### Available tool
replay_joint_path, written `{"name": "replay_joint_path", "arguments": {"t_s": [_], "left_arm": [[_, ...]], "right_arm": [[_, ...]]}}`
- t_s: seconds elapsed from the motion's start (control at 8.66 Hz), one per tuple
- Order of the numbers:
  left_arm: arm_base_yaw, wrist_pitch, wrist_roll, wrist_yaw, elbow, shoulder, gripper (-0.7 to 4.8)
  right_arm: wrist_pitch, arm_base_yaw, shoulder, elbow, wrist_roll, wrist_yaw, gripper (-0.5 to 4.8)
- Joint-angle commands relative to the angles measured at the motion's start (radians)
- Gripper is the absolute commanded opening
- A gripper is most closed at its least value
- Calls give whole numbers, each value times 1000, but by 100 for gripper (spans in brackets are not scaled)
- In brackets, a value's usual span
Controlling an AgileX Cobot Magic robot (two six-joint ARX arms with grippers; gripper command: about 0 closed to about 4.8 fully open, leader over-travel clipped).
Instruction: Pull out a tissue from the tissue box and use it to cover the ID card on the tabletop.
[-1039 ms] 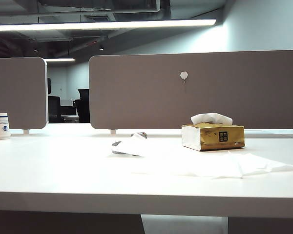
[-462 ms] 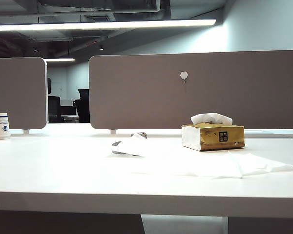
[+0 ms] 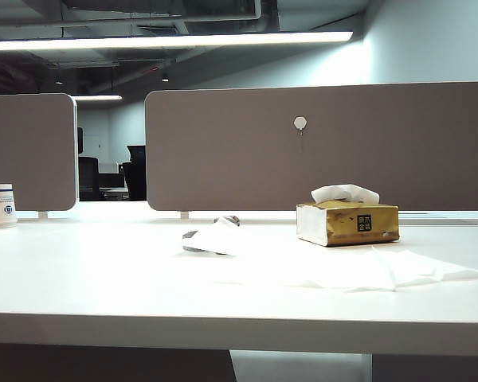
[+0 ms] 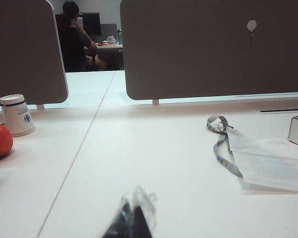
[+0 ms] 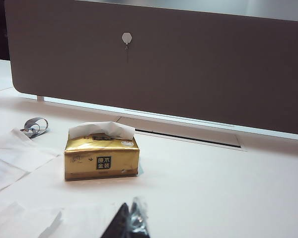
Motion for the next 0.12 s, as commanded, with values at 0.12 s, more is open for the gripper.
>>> {"name": "replay_joint_path", "arguments": {"t_s": [0.12], "left_arm": [[0, 6, -3, 0, 2, 0, -5]], "right_arm": [[13, -1, -2, 1, 1, -4, -5]]}}
